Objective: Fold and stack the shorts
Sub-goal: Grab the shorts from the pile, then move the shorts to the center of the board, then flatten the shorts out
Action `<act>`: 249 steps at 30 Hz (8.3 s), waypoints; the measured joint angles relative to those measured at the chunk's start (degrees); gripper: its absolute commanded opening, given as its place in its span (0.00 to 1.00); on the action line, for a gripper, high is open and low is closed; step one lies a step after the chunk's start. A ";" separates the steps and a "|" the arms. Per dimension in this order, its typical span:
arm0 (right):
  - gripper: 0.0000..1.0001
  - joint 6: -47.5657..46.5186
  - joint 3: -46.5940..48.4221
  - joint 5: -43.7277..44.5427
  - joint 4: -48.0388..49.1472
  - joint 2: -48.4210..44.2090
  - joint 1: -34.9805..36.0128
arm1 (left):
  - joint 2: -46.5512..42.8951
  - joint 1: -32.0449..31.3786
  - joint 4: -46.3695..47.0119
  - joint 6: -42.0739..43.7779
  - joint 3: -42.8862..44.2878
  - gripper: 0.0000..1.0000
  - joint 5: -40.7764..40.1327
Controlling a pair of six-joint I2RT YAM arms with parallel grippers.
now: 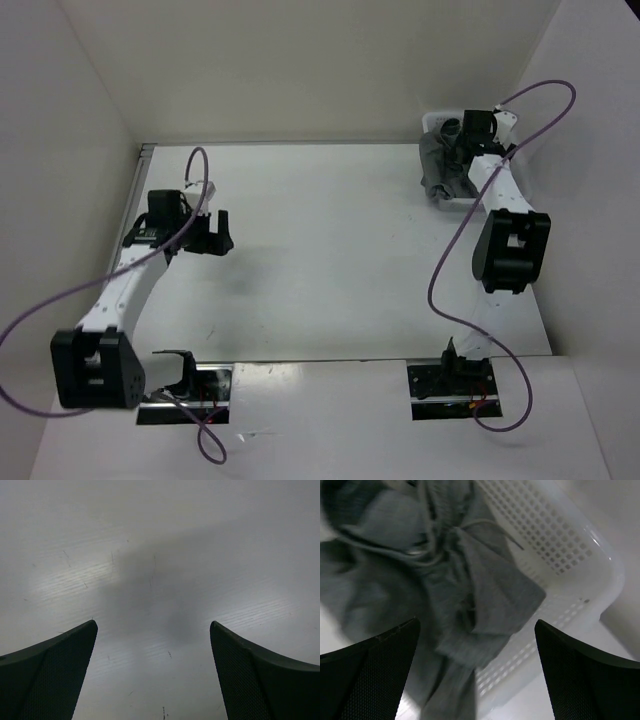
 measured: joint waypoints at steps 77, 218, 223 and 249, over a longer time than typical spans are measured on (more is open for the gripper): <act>0.93 -1.27 -39.76 -37.51 13.86 -21.81 51.74 | 23.21 -16.02 -10.84 0.00 17.33 1.00 1.27; 0.53 2.40 -30.01 -35.82 18.67 -1.95 41.68 | 33.64 -18.75 3.93 0.00 15.82 0.46 -23.15; 0.07 2.84 -30.01 -36.94 19.76 -1.31 41.68 | 36.02 -18.64 4.35 -0.09 17.03 0.14 -22.05; 0.00 8.02 -45.05 -33.51 2.71 -24.92 31.85 | 15.65 -3.63 -14.36 0.11 1.22 0.68 -15.82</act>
